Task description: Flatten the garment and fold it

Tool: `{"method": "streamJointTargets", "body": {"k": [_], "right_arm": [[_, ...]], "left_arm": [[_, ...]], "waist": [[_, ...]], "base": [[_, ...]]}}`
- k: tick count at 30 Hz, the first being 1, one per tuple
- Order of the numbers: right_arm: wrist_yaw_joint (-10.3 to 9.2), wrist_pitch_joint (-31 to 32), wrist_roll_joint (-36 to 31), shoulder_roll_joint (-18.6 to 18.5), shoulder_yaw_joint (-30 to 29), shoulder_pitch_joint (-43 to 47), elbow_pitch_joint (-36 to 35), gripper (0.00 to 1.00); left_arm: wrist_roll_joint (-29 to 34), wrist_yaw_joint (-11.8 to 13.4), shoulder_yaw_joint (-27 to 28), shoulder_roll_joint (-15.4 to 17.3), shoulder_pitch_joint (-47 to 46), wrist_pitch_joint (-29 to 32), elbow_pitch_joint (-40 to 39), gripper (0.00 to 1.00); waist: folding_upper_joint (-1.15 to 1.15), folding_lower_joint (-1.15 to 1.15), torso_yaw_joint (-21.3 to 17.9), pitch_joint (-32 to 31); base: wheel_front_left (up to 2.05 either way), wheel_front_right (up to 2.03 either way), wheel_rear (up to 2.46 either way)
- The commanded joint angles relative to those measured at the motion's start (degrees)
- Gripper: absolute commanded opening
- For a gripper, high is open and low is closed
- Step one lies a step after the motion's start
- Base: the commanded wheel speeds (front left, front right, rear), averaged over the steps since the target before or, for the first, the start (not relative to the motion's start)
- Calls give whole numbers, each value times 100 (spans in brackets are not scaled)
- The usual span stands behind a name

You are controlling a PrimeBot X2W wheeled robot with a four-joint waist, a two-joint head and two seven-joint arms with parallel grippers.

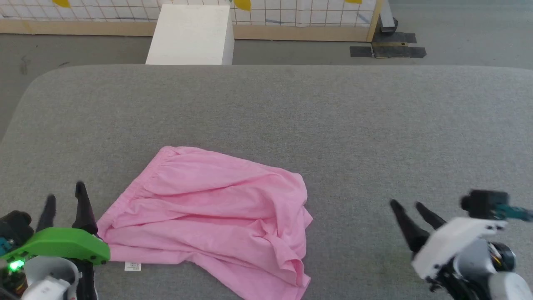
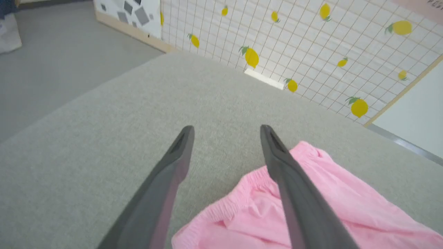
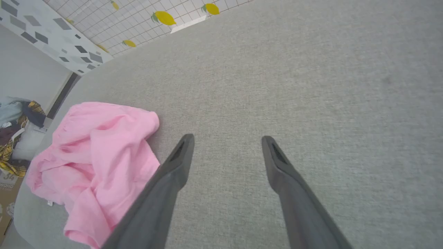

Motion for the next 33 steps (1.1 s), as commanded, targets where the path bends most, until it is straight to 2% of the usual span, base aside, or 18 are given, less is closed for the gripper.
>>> {"method": "streamJointTargets", "body": {"k": [1,5,11,18,23,24,25,29,33], "right_arm": [[-8,110,-133,10,259,-239,-53,100],[-8,509,-568,10,1185,-676,47,100],[-8,1124,-1093,10,2424,-1531,795,100],[-8,1228,-1279,10,2840,-2204,2077,100],[-8,1149,-1093,10,3173,-2334,2763,100],[-8,1100,-1022,10,3179,-2361,2871,33],[-8,1045,-1015,10,3192,-2407,2939,0],[-8,944,-1045,10,2926,-2710,3188,0],[-8,1046,-1457,-58,2417,-3246,3370,0]], "left_arm": [[374,-86,-129,102,-42,-432,-105,100],[983,-91,-437,40,139,-1110,-178,100],[1238,4,-577,-222,346,-1276,-292,100],[1291,-64,-678,-337,211,-1304,-274,100],[1248,-87,-705,-380,120,-1306,-172,100],[1238,-90,-708,-387,109,-1307,-153,100],[1232,-89,-706,-390,106,-1308,-144,100],[1213,-83,-697,-395,100,-1310,-138,100],[1193,-80,-700,-394,97,-1310,-171,100]], "waist": [[0,0,55,-20],[0,0,91,-21],[0,0,202,114],[0,0,506,301],[0,0,668,374],[0,0,687,374],[0,0,698,378],[0,0,731,390],[0,0,744,421]], "base": [[0,0,0],[0,0,0],[0,0,0],[0,0,0],[0,0,0],[0,0,0],[0,0,0],[0,0,0],[0,0,0]]}}
